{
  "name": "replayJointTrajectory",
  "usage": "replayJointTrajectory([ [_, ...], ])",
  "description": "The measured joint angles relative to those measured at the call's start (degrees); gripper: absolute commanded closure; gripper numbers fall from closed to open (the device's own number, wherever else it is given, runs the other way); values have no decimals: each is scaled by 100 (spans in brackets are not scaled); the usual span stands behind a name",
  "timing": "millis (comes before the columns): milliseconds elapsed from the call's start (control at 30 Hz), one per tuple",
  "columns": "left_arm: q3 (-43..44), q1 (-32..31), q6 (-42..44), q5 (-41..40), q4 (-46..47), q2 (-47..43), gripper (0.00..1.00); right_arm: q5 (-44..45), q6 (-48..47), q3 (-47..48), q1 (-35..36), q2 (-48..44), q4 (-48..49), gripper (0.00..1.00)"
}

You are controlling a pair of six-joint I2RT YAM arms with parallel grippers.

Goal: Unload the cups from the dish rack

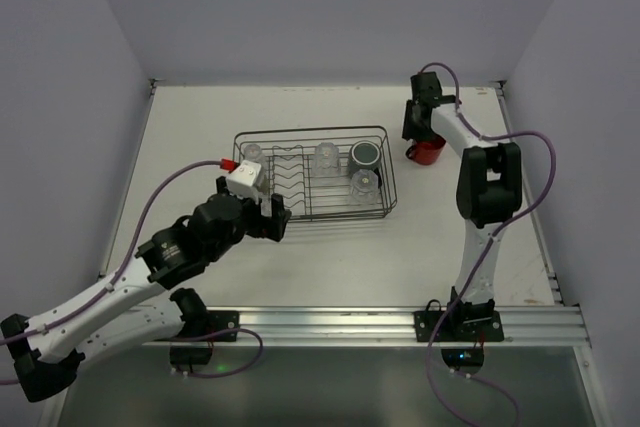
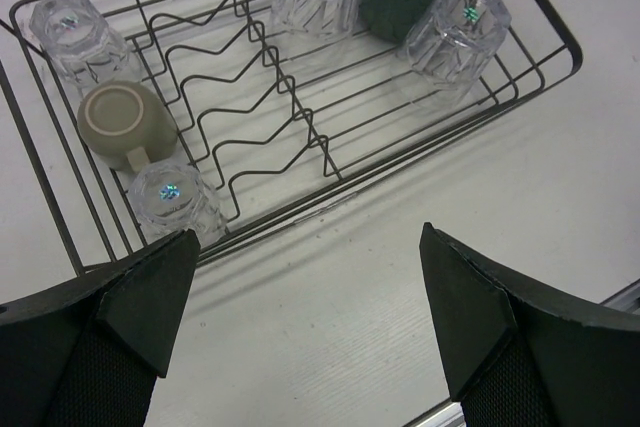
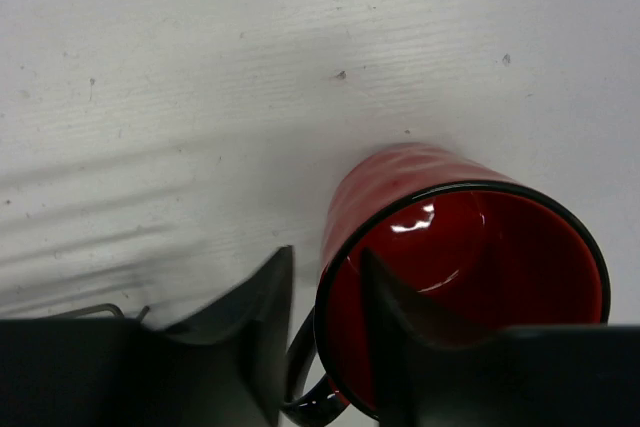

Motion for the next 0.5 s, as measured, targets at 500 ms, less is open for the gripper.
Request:
replayJointTrajectory([
  [500, 1416, 50, -70, -273, 916, 3248, 0, -903, 538, -2549, 7, -3895, 1220, 22],
])
